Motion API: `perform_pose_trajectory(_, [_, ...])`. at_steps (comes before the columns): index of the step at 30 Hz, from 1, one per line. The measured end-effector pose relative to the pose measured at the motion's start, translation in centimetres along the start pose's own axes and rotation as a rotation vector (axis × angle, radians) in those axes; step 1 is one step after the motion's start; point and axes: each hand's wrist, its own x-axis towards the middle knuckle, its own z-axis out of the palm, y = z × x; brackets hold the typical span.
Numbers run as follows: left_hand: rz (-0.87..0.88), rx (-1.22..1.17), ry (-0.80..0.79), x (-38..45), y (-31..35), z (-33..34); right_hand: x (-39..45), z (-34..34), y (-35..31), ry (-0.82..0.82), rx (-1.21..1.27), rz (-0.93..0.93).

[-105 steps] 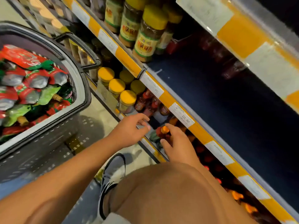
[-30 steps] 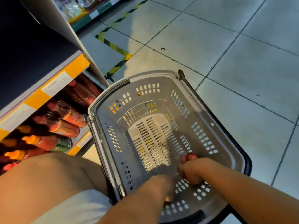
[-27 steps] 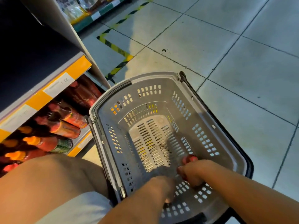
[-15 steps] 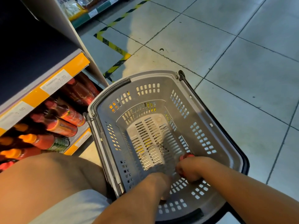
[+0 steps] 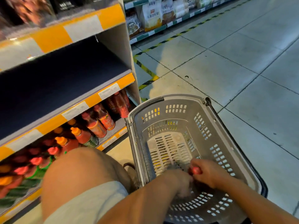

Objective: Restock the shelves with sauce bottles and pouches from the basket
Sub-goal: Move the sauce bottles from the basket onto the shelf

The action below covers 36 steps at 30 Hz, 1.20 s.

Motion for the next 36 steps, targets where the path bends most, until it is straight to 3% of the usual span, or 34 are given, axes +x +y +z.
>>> perform_pose_trajectory(3, [0.003,-0.006,0.202,-3.1,-0.3,-2.7,-1.4,-2.0,-2.1,0.179,0.05,-0.004])
perform_pose_trajectory(10, [0.071,-0.269,0.744,-15.1,-3.4,-9.1,-6.4,-8.2,-11.6,0.618,0.214,-0.18])
perform_pose_trajectory(16, [0.134,-0.467,1.292,-31.4,-8.7,-8.1,-9.3,-12.6,-23.1,0.85,0.282,-0.427])
perform_pose_trajectory(21, [0.056,-0.577,1.658,-44.3,-14.1,-1.9,-10.7,-12.8,-33.9,0.844,0.341,-0.694])
perform_pose_trajectory(25, [-0.143,-0.53,1.873,-52.3,-18.8,4.8,-9.9,-10.3,-42.6,0.713,0.383,-0.915])
perform_pose_trajectory(31, [-0.521,-0.548,2.056,-58.3,-25.4,16.8,-7.8,-2.8,-55.0,0.476,0.269,-1.11])
perform_pose_trajectory(36, [-0.795,-0.644,2.19,-58.5,-29.3,25.4,-6.0,5.3,-62.9,0.217,0.215,-1.159])
